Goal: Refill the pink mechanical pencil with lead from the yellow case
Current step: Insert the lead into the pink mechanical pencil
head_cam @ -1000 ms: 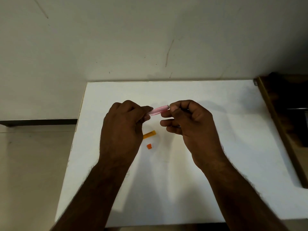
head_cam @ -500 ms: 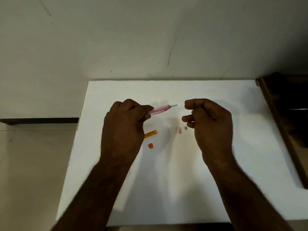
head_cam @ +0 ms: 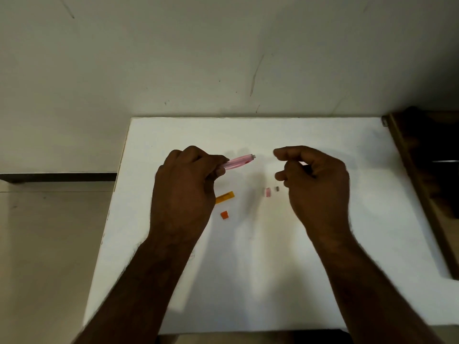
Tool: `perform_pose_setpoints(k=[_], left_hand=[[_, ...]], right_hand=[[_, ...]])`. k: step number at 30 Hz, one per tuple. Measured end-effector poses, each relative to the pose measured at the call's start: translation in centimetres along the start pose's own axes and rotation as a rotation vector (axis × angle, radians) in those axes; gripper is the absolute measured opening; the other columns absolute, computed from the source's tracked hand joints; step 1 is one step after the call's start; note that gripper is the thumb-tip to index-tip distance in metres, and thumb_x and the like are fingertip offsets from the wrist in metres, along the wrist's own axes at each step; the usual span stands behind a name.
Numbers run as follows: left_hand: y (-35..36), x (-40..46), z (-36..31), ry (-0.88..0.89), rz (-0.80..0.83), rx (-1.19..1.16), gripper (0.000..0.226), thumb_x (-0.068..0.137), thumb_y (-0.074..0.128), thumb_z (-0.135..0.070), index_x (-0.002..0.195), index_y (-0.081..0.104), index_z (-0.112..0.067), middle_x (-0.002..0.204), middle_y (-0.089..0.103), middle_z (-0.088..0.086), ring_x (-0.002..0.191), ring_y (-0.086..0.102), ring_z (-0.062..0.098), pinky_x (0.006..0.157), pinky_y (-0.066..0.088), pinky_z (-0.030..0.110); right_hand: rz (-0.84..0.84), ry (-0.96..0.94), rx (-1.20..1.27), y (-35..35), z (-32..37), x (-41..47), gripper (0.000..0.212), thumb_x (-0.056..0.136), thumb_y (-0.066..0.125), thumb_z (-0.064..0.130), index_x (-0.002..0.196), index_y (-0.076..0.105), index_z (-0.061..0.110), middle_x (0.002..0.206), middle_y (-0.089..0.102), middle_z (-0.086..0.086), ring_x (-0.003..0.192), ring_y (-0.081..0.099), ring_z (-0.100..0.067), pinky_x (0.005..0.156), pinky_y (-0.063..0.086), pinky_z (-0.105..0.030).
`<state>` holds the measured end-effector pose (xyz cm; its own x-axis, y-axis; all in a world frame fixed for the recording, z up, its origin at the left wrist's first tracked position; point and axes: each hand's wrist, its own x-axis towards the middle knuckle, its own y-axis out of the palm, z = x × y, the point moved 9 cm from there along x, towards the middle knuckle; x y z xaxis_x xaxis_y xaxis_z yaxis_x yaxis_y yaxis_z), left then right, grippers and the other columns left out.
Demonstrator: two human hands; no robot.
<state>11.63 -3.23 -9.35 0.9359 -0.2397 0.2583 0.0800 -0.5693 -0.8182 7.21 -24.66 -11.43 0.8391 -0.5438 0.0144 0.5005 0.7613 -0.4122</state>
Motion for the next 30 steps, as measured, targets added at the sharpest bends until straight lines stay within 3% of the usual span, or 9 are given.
perform_pose_setpoints(k=[2, 7, 10, 15, 18, 22, 24, 26, 30], left_hand=[[0.0, 0.0, 0.1, -0.001, 0.003, -0.003, 0.024, 0.092, 0.060, -0.012, 0.111, 0.074, -0.017, 0.093, 0.069, 0.004, 0.085, 0.057, 0.029, 0.071, 0.049, 0.043], [0.2, 0.0, 0.2, -0.013, 0.009, -0.006, 0.022, 0.093, 0.060, -0.013, 0.110, 0.074, -0.019, 0.092, 0.068, 0.002, 0.086, 0.056, 0.028, 0.073, 0.048, 0.044], [0.2, 0.0, 0.1, -0.018, 0.007, -0.016, 0.022, 0.093, 0.060, -0.013, 0.109, 0.075, -0.019, 0.091, 0.068, 0.002, 0.085, 0.056, 0.028, 0.072, 0.048, 0.045], [0.1, -0.1, 0.4, -0.025, 0.011, -0.026, 0.022, 0.094, 0.059, -0.015, 0.109, 0.075, -0.019, 0.092, 0.069, 0.002, 0.086, 0.057, 0.028, 0.073, 0.048, 0.045], [0.1, -0.1, 0.4, -0.032, 0.019, -0.033, 0.023, 0.095, 0.059, -0.015, 0.110, 0.074, -0.019, 0.093, 0.069, 0.002, 0.087, 0.057, 0.028, 0.075, 0.048, 0.044], [0.2, 0.0, 0.4, -0.034, 0.022, -0.031, 0.023, 0.094, 0.059, -0.013, 0.110, 0.074, -0.019, 0.093, 0.069, 0.002, 0.087, 0.057, 0.028, 0.075, 0.048, 0.044], [0.3, 0.0, 0.4, -0.030, 0.021, -0.035, 0.023, 0.094, 0.060, -0.012, 0.109, 0.075, -0.018, 0.092, 0.069, 0.002, 0.086, 0.057, 0.028, 0.074, 0.047, 0.043], [0.3, -0.1, 0.4, -0.027, 0.026, -0.040, 0.022, 0.093, 0.060, -0.011, 0.109, 0.075, -0.018, 0.092, 0.069, 0.002, 0.086, 0.057, 0.028, 0.074, 0.048, 0.043], [0.6, -0.1, 0.3, -0.027, 0.031, -0.040, 0.023, 0.093, 0.060, -0.013, 0.110, 0.074, -0.019, 0.093, 0.069, 0.001, 0.087, 0.057, 0.028, 0.074, 0.048, 0.044]], right_hand=[[0.022, 0.005, -0.181, -0.4, -0.8, 0.7, 0.021, 0.090, 0.063, 0.014, 0.095, 0.079, 0.028, 0.096, 0.079, 0.014, 0.074, 0.075, -0.011, 0.082, 0.058, -0.033], [0.172, -0.023, -0.700, 0.9, -2.6, 0.1, 0.016, 0.093, 0.065, 0.030, 0.105, 0.076, 0.030, 0.103, 0.078, 0.006, 0.095, 0.072, -0.025, 0.081, 0.053, -0.032], [0.183, -0.034, -0.752, 1.5, -2.5, -0.2, 0.019, 0.096, 0.063, 0.030, 0.110, 0.076, 0.030, 0.109, 0.076, 0.002, 0.100, 0.071, -0.027, 0.084, 0.054, -0.035], [0.194, -0.072, -0.862, 2.0, -2.4, -0.3, 0.015, 0.095, 0.059, 0.024, 0.094, 0.074, 0.024, 0.095, 0.072, 0.001, 0.086, 0.068, -0.028, 0.073, 0.054, -0.033], [0.225, -0.053, -0.880, 2.2, -2.7, -0.3, 0.011, 0.093, 0.059, 0.024, 0.087, 0.069, 0.023, 0.090, 0.070, 0.001, 0.081, 0.067, -0.027, 0.065, 0.045, -0.029], [0.283, -0.045, -0.856, 2.6, -3.5, -0.1, 0.011, 0.094, 0.060, 0.028, 0.090, 0.066, 0.019, 0.093, 0.068, -0.001, 0.088, 0.066, -0.029, 0.068, 0.040, -0.030], [0.284, -0.001, -0.740, 2.6, -3.7, 0.1, 0.013, 0.095, 0.060, 0.024, 0.083, 0.063, 0.023, 0.084, 0.067, 0.010, 0.078, 0.065, -0.016, 0.070, 0.041, -0.030], [0.248, 0.106, -0.377, 2.3, -3.5, 0.4, 0.024, 0.096, 0.060, 0.016, 0.075, 0.062, 0.027, 0.070, 0.063, 0.015, 0.062, 0.060, -0.003, 0.072, 0.045, -0.029], [0.265, 0.287, 0.458, 3.1, -1.9, 0.1, 0.023, 0.098, 0.058, 0.007, 0.083, 0.073, 0.017, 0.071, 0.067, 0.006, 0.062, 0.064, -0.011, 0.070, 0.057, -0.030]])
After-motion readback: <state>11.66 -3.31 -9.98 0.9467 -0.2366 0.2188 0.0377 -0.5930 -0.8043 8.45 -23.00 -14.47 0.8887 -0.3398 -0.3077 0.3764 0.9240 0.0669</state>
